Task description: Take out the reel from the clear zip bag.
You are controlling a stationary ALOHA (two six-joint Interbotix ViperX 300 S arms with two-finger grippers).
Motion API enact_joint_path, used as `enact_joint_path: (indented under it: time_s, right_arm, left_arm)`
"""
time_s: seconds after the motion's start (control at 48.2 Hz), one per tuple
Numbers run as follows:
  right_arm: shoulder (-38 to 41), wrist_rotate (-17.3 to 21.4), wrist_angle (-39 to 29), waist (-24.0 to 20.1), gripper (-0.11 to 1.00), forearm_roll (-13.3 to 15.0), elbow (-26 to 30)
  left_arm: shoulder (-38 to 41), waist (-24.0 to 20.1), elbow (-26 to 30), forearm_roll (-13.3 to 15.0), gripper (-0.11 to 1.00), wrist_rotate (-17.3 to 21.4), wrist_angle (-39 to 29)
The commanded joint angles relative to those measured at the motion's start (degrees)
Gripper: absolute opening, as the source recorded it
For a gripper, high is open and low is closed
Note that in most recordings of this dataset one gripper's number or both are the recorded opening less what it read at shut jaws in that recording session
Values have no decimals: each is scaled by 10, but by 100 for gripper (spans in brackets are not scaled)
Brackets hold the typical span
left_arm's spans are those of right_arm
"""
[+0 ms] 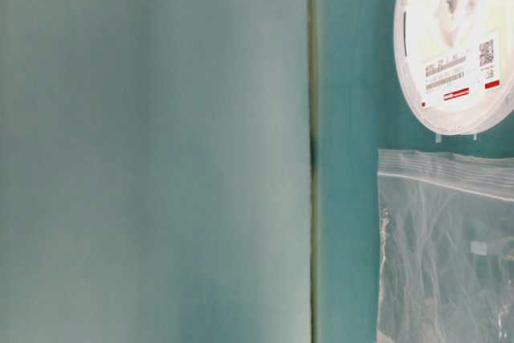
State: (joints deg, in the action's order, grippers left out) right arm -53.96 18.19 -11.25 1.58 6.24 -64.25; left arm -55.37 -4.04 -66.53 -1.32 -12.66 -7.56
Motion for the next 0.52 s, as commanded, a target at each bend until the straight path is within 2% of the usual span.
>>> enact_joint_path:
  time_s: [0.0,0.498]
  right_arm:
    - [2,-6,4,-1,90,1,9]
    - [2,-6,3,-1,90,1,8]
  left_arm:
    - [2,1,10,-2,88,-1,3]
    - [2,1,10,-2,88,3,3]
